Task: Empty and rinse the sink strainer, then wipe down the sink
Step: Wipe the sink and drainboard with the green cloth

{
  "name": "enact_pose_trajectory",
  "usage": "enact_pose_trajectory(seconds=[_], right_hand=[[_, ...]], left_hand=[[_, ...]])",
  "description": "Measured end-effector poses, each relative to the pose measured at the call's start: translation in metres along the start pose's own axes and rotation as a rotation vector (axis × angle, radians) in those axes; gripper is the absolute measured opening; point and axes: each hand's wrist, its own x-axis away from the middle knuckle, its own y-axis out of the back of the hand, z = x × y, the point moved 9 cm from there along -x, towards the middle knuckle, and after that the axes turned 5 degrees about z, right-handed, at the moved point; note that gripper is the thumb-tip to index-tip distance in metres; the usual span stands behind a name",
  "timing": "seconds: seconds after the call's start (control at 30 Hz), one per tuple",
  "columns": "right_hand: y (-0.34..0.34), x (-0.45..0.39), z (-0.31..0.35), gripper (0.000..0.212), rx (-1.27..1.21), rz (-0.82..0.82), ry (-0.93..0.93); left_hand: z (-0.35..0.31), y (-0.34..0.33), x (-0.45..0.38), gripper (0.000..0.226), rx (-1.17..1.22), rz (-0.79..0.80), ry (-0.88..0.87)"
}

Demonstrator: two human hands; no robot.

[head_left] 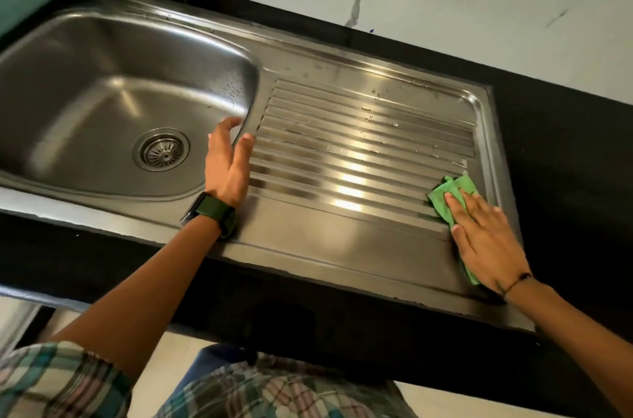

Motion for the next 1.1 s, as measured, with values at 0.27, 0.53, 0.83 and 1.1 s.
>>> enact_pose_trajectory(seconds=[0.27,0.53,0.83,1.1], right_hand=[[0.005,-0.021,0.020,0.052,-0.127,-0.006,-0.014],[0.026,-0.088,0.211,0.052,0.021,-0.027,0.504],[0.032,-0.133,0.357,0.055,0.080,-0.033,0.754],[0.034,-0.112,0.301,0.061,0.116,-0.083,0.651]], left_hand=[[0.004,-0.010,-0.008,0.052,0.038,0.059,0.000],[0.010,-0.021,-0.011,0.057,0.044,0.139,-0.025],[0.004,-0.009,-0.018,0.049,-0.134,0.046,-0.040],[-0.005,-0.019,-0.008,0.061,-0.191,0.139,-0.091]])
